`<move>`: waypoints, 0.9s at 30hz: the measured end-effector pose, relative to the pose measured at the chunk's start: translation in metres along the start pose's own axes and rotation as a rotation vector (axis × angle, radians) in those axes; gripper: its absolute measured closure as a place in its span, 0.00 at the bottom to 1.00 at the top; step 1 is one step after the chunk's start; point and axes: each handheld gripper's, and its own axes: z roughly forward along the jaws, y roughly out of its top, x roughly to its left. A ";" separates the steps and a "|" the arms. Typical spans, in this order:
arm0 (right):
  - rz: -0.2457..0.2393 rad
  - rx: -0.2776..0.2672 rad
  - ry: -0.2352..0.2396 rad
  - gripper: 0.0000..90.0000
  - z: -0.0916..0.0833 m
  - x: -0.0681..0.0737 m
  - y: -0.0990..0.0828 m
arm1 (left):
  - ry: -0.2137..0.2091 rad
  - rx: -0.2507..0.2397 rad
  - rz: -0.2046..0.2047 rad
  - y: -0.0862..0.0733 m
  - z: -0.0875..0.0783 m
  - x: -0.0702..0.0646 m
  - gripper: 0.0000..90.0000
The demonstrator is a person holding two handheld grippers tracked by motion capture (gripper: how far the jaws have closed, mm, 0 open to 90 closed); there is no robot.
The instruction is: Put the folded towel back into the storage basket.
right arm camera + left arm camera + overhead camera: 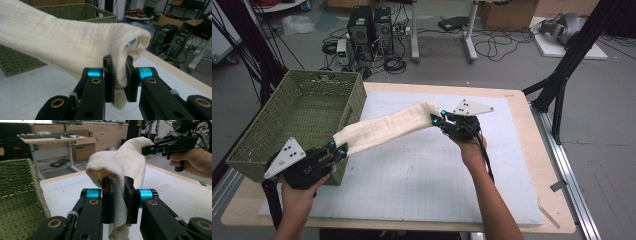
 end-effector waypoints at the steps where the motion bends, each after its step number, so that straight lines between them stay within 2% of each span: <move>1: 0.004 0.001 0.005 0.91 0.003 0.000 0.002 | 0.007 -0.005 -0.002 0.000 -0.002 0.001 0.89; 15: -0.043 0.004 0.043 0.91 0.053 0.011 0.043 | 0.081 -0.043 -0.016 0.004 -0.033 0.013 0.89; 27: -0.108 0.012 0.061 0.91 0.103 0.022 0.094 | 0.142 -0.065 -0.039 0.005 -0.051 0.027 0.89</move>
